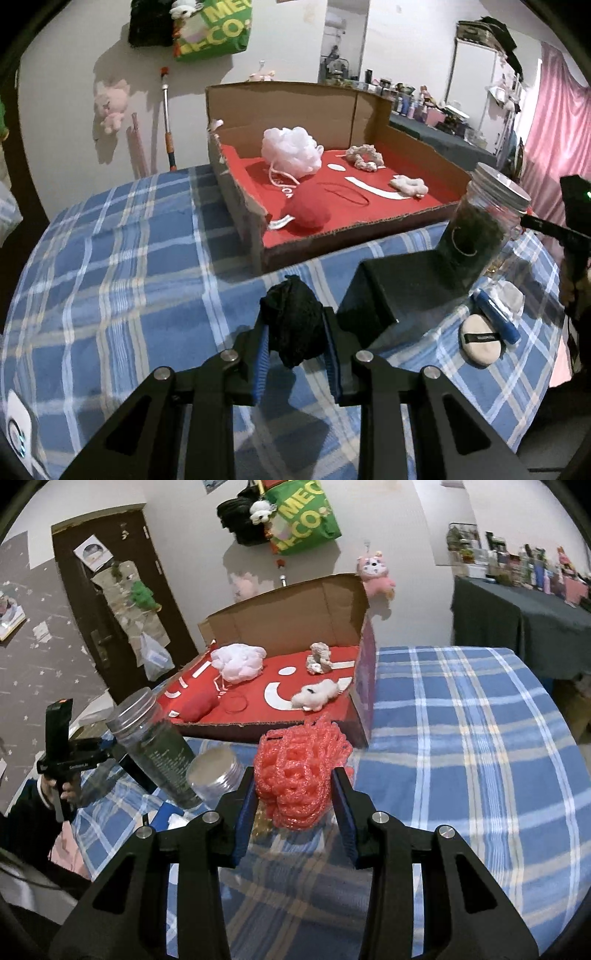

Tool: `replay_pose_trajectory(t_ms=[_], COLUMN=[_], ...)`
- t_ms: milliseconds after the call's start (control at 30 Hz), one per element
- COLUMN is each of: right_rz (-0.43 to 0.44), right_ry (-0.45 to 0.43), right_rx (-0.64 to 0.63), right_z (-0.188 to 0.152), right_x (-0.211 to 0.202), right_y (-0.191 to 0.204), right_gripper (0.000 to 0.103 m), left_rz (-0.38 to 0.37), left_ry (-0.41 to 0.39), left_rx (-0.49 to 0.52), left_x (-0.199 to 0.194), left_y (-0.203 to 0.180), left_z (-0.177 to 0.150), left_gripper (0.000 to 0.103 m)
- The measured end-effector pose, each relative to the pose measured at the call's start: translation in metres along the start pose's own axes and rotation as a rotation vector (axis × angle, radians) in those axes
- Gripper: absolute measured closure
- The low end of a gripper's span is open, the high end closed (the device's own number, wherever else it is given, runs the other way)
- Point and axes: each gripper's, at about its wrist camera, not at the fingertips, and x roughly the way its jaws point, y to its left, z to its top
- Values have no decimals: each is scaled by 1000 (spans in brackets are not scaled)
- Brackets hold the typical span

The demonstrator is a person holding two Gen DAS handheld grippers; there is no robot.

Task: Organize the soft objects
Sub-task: 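Carry the black puff and red mesh sponge in both grippers over the box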

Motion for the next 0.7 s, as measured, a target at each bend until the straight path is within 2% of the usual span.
replay_pose_trajectory(t_ms=[467, 700], right_rz=[64, 123], right_ry=[30, 31], right_rx=[-85, -106], right_z=[30, 62], right_x=[24, 44], right_y=[7, 16], right_gripper=[65, 65], left_rz=[-65, -103], left_ry=[-30, -48], left_rx=[142, 204], left_x=[-1, 5], left_y=[-7, -22], left_z=[32, 68], left_gripper=[76, 76])
